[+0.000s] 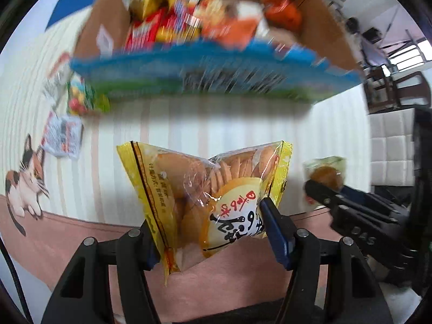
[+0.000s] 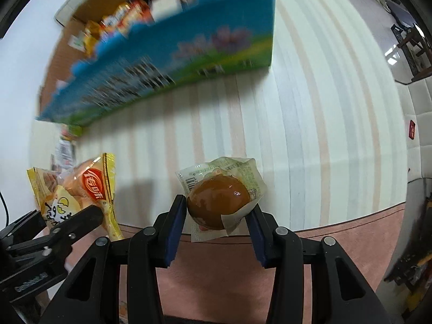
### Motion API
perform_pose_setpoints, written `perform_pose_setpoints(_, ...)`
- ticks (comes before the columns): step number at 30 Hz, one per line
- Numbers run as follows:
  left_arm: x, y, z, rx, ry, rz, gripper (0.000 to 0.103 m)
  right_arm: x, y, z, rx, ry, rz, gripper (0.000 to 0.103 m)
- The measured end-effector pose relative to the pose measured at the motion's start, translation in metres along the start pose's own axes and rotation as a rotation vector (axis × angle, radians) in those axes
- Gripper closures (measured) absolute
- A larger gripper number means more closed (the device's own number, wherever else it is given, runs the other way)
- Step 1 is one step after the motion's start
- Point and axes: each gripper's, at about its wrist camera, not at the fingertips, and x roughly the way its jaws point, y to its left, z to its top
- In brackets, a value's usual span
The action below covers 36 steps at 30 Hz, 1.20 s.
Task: Organize snacks
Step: 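Carry the cookie bag and egg into the box and open both grippers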
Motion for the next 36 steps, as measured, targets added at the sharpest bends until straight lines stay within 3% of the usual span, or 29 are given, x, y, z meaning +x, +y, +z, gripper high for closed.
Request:
perform_pose_setpoints(6, -0.07, -0.01, 0.035, 0.044, -0.121, -0.026, 0.041, -0.06, 0.008, 0.023, -0.009, -0.106, 0.064, 0.056)
perform_pose_setpoints(12, -0.089, -0.006, 0.092, 0.088, -0.173, 0.07, 0.041, -0.101, 0.023, 0.075, -0.046, -0.211, 0.05, 0.056)
perform_pose_setpoints(16, -0.061, 0.0, 0.121, 0.088, -0.114, 0.109, 0.041, -0.097, 0.028, 0.126, -0.069, -0.224, -0.012, 0.056)
perform_pose_setpoints(22, -0.01, 0.012, 0.155, 0.05, 0.006, 0.091, 0.041, -0.062, 0.034, 0.18, -0.076, -0.194, -0.09, 0.056)
perform_pose_setpoints(31, 0.027, 0.021, 0.18, 0.016, 0.09, 0.086, 0.039, -0.011, 0.035, 0.215, -0.087, -0.106, -0.14, 0.054)
perform_pose_setpoints(34, 0.031, 0.025, 0.186, -0.006, 0.127, 0.053, 0.039, -0.006, 0.034, 0.222, -0.077, -0.081, -0.15, 0.042)
perform_pose_setpoints(35, 0.03, 0.025, 0.187, -0.009, 0.124, 0.059, 0.037, -0.006, 0.034, 0.223, -0.078, -0.084, -0.156, 0.031)
perform_pose_setpoints(36, 0.029, 0.024, 0.188, 0.0, 0.125, 0.068, 0.028, -0.007, 0.036, 0.222, -0.081, -0.085, -0.16, 0.021)
